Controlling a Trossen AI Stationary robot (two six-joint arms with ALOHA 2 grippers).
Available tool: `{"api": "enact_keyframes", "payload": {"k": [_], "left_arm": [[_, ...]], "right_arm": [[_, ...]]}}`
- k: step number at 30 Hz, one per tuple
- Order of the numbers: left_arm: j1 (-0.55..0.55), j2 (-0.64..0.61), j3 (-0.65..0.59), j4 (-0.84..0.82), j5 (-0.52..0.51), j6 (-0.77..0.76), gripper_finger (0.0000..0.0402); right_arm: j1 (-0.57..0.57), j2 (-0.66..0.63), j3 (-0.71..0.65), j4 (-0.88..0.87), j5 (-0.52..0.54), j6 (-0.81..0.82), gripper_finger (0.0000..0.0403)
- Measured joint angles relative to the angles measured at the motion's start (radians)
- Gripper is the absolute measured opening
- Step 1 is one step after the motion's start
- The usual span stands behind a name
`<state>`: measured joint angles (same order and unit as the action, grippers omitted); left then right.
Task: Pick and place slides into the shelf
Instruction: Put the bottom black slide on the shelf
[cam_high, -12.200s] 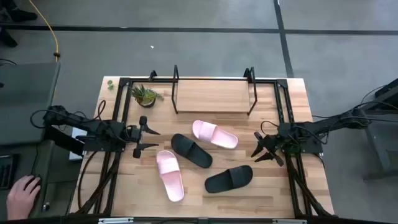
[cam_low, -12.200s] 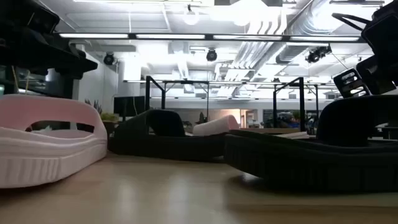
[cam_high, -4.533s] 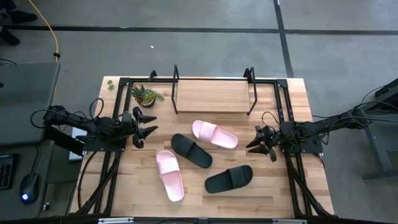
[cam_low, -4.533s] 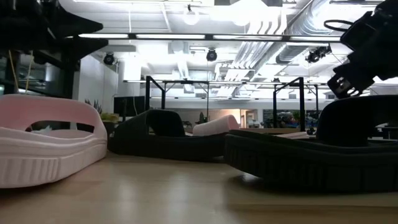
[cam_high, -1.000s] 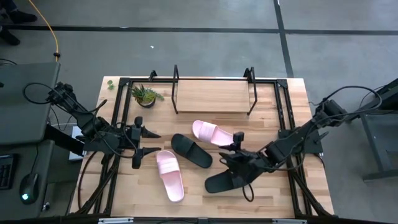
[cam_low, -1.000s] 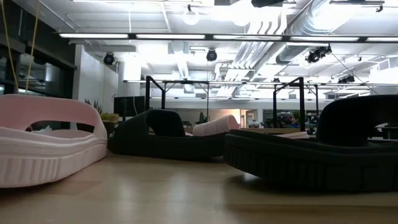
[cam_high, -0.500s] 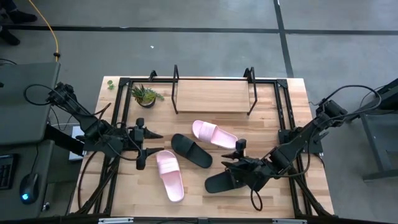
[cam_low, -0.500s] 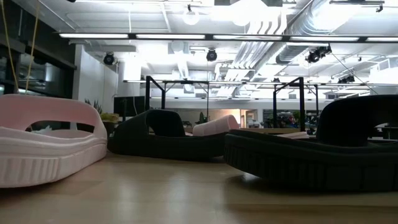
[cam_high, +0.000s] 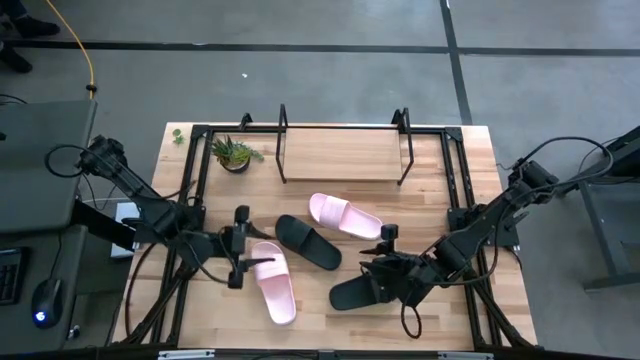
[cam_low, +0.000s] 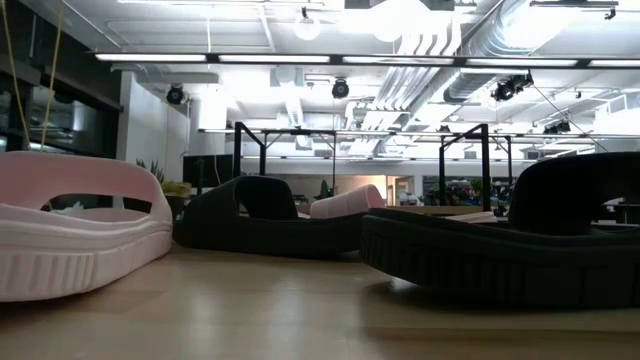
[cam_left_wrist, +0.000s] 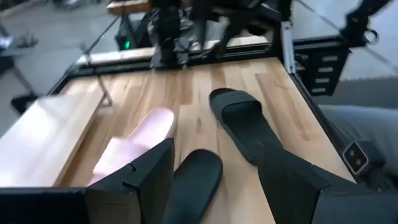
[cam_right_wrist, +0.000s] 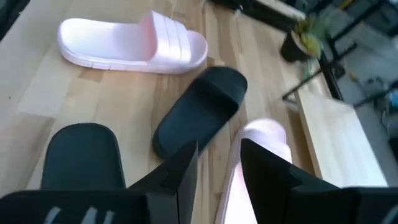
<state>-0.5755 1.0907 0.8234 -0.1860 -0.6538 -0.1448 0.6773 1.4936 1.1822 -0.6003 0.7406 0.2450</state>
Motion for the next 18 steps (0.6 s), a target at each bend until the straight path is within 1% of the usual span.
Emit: {"api": "enact_keyframes", "payload": {"k": [3,6,10,14,18], "left_arm": [[0.006,0.027,0.000,0.044,0.029,0.045,0.0211],[0.038,0.049,0.000,0.058,0.089,0.071,0.0211],[0.090,0.073,0.000,0.059,0.132,0.067,0.0211],[0.133,0.104,0.000,0.063,0.180,0.062,0.0211],[0.165,0.133,0.000,0.079,0.242,0.063,0.0211]], "right_arm": [[0.000,-0.001,0.037,-0.103,0.026,0.100,0.0115],[-0.001,-0.001,0.064,-0.138,0.017,0.183,0.0115],[0.003,-0.001,0.067,-0.169,-0.070,0.258,0.0115],[0.005,-0.001,0.066,-0.240,-0.155,0.409,0.0115],[0.004,-0.001,0.066,-0.260,-0.223,0.505,0.0115]]}}
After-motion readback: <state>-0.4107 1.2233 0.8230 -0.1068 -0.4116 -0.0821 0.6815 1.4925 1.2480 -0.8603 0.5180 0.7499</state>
